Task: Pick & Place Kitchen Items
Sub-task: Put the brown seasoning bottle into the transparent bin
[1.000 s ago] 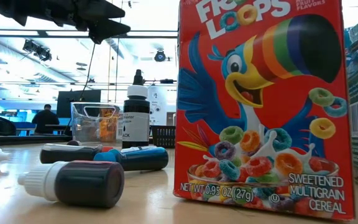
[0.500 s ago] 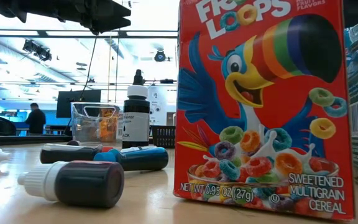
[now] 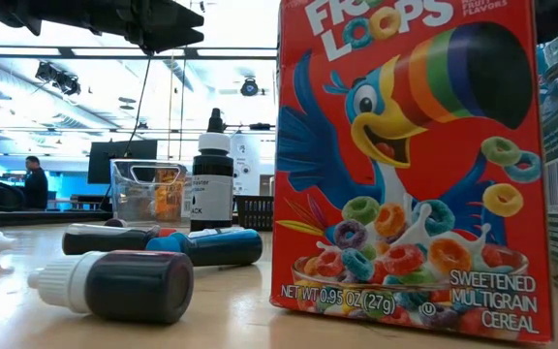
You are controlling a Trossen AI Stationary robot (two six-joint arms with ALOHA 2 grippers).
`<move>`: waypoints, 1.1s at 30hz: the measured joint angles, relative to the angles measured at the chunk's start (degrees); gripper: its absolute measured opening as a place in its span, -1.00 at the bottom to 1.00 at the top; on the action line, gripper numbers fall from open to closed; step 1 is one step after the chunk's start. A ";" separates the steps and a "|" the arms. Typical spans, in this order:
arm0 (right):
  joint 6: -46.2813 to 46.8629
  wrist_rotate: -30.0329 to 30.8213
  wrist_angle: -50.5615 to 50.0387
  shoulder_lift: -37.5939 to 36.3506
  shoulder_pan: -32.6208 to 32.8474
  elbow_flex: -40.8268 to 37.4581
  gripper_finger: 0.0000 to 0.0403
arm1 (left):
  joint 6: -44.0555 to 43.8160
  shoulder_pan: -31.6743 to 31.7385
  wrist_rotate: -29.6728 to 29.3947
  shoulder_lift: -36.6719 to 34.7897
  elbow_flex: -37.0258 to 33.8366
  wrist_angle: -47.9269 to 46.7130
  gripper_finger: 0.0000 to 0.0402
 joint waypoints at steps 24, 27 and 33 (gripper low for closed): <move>12.22 -2.36 -5.45 3.51 0.40 -2.83 0.64 | -0.14 0.00 4.80 -0.01 0.00 -0.40 0.50; 13.71 -4.09 -4.82 3.51 0.40 -4.28 0.64 | -0.14 0.00 4.80 -0.01 0.00 -0.40 0.50; 17.93 -7.28 -4.45 3.51 0.40 -4.83 0.64 | -0.04 -0.01 4.80 -0.01 0.00 -0.38 0.50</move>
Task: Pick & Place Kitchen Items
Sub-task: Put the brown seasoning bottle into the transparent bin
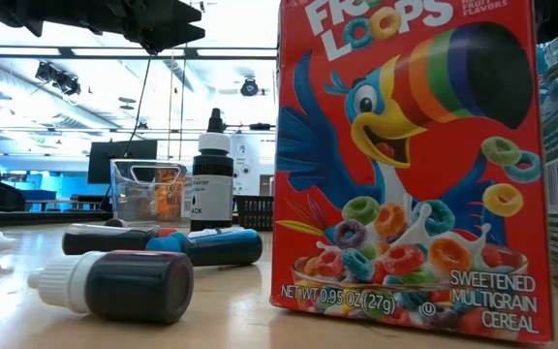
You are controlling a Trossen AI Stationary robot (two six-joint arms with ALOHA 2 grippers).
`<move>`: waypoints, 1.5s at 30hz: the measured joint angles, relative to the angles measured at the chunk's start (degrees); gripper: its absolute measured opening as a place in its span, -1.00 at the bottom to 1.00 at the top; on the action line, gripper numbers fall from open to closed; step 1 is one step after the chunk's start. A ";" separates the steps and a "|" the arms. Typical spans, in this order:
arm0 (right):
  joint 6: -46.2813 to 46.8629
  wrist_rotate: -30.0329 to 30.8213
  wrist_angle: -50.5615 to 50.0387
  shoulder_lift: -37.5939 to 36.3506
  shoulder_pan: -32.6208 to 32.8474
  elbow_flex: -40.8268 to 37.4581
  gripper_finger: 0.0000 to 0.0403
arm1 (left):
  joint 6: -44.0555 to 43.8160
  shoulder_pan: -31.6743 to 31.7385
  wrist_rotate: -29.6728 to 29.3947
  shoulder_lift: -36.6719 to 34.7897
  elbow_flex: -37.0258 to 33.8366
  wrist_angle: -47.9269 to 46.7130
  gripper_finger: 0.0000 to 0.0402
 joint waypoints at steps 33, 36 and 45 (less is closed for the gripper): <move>-2.02 -19.54 -1.50 -0.30 -6.42 0.04 0.43 | 2.52 0.01 -0.02 0.00 0.00 0.02 0.50; -3.29 -19.75 -1.51 -0.95 -7.27 0.12 0.45 | 2.88 0.01 -0.02 0.00 0.00 0.03 0.50; -9.60 -13.41 -5.17 -1.36 -10.32 6.05 0.41 | 3.23 0.00 -0.02 -0.01 0.00 0.02 0.50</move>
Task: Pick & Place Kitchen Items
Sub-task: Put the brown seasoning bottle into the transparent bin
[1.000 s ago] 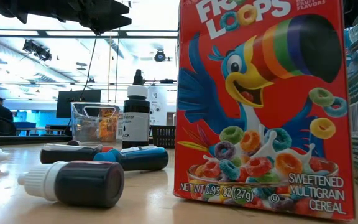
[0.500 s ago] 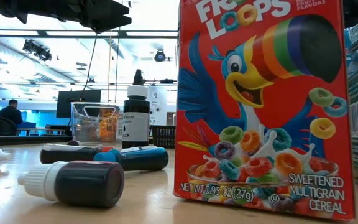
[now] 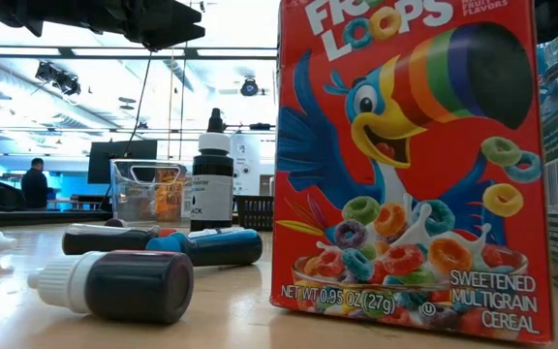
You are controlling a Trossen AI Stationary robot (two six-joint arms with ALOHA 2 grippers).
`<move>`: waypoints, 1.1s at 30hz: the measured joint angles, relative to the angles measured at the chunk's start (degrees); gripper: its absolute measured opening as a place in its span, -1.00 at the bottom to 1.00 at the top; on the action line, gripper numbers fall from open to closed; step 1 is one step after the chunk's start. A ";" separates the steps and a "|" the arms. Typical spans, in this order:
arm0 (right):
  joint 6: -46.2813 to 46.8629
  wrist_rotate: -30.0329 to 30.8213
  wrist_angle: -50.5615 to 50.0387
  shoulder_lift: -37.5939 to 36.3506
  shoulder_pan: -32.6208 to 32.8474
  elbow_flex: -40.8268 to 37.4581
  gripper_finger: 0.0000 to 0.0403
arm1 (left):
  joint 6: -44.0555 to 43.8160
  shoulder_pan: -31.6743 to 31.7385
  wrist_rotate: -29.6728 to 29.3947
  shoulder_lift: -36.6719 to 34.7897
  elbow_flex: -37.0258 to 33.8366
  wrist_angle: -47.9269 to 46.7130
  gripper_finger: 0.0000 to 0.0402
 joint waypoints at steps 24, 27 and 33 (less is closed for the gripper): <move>-23.18 36.72 13.50 0.53 -10.61 19.15 0.42 | -0.88 0.01 0.00 0.01 0.00 -0.33 0.50; -30.45 40.93 21.90 0.93 -12.10 19.18 0.42 | -2.19 -0.01 0.00 0.02 -0.02 -2.16 0.50; -41.37 41.55 33.89 4.28 -15.02 19.19 0.42 | -1.28 -0.02 -2.51 0.02 -0.04 -1.61 0.50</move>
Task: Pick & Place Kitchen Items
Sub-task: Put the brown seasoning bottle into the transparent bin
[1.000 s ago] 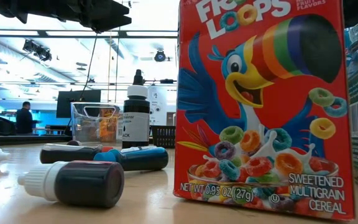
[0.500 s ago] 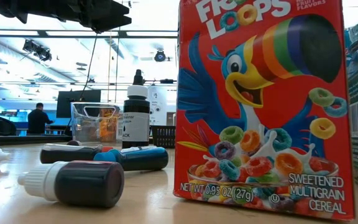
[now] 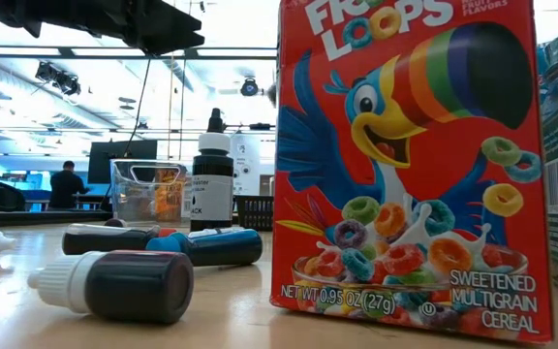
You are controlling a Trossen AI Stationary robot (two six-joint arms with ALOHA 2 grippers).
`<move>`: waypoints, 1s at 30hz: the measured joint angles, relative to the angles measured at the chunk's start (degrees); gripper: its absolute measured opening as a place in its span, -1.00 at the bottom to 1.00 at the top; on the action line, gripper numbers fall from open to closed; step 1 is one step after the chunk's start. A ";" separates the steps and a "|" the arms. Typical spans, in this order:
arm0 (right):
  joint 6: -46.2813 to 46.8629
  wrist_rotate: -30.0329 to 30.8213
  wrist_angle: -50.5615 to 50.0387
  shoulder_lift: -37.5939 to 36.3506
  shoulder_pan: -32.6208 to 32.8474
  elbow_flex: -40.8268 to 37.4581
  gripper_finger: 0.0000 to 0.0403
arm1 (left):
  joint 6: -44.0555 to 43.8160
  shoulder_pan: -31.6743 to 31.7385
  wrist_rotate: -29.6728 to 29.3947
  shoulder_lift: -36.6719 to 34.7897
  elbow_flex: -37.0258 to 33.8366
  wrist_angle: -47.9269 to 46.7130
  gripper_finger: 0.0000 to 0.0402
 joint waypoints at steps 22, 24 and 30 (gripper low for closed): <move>-12.16 -9.34 14.66 8.81 -7.95 0.00 0.42 | 3.19 2.84 9.59 7.49 11.56 -10.98 0.40; -12.16 -9.32 14.19 8.81 -7.83 0.00 0.42 | 3.74 2.84 9.69 11.22 13.38 -12.79 0.36; -12.16 -9.28 11.83 8.81 -7.75 0.00 0.43 | 7.72 2.84 2.45 21.95 19.02 -17.45 0.29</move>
